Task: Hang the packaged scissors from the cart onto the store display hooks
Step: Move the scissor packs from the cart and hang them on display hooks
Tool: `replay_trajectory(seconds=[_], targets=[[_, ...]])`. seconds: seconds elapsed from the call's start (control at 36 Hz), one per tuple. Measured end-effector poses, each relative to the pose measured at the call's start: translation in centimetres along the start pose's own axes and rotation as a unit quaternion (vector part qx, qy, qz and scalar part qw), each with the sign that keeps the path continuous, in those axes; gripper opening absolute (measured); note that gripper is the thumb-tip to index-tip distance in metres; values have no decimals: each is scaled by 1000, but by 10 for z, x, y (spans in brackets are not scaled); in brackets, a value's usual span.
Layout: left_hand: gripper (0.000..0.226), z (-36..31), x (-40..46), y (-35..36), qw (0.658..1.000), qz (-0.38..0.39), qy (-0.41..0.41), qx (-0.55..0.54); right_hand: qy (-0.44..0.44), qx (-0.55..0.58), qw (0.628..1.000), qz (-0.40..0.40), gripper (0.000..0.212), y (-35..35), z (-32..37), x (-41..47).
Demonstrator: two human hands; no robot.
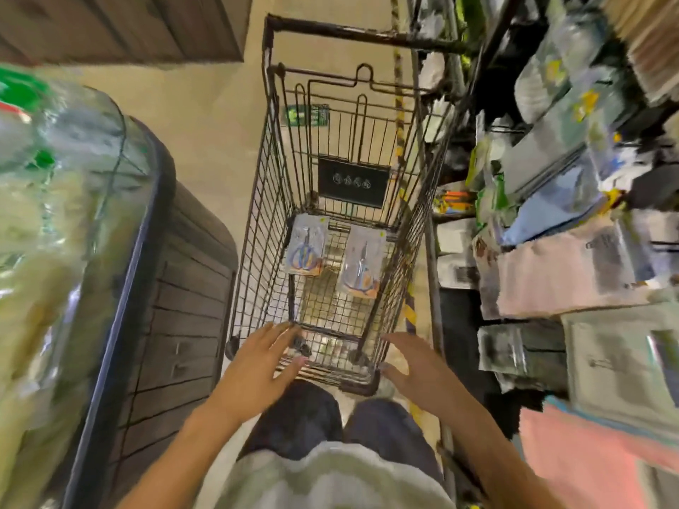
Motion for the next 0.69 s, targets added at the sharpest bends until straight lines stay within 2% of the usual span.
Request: replay_trajectory(seconds=[0.14,0.28,0.39,0.5,0.61,0.69], targets=[[77,4,40,-2,1000,22,-9,-10,0,-41,999,32,53,-19,3,26],[92,18,85,0,998,43,-6,-44,10,-42,999,30,53,-19,2,55],[81,40,125,10,997,72,1,-42,14,-16,1000,3,57,-3,3,82],[91,57,163,17,995,93,22,-19,51,5,999,16,46,18,-3,127],[60,82,200,32,995,99,17,-19,89,0,996,-2,49,42,-15,173],[61,102,229,48,994,112,9,-13,117,36,992,13,47,50,-21,210]])
Point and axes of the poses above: each hand's wrist, its own x-axis towards the middle knuckle, its own y-axis out of the palm, z = x × y, the point moved 1 cm from there along x, towards the middle knuckle, and after that the axes turned 6 degrees about z, right-handed, at the moved point
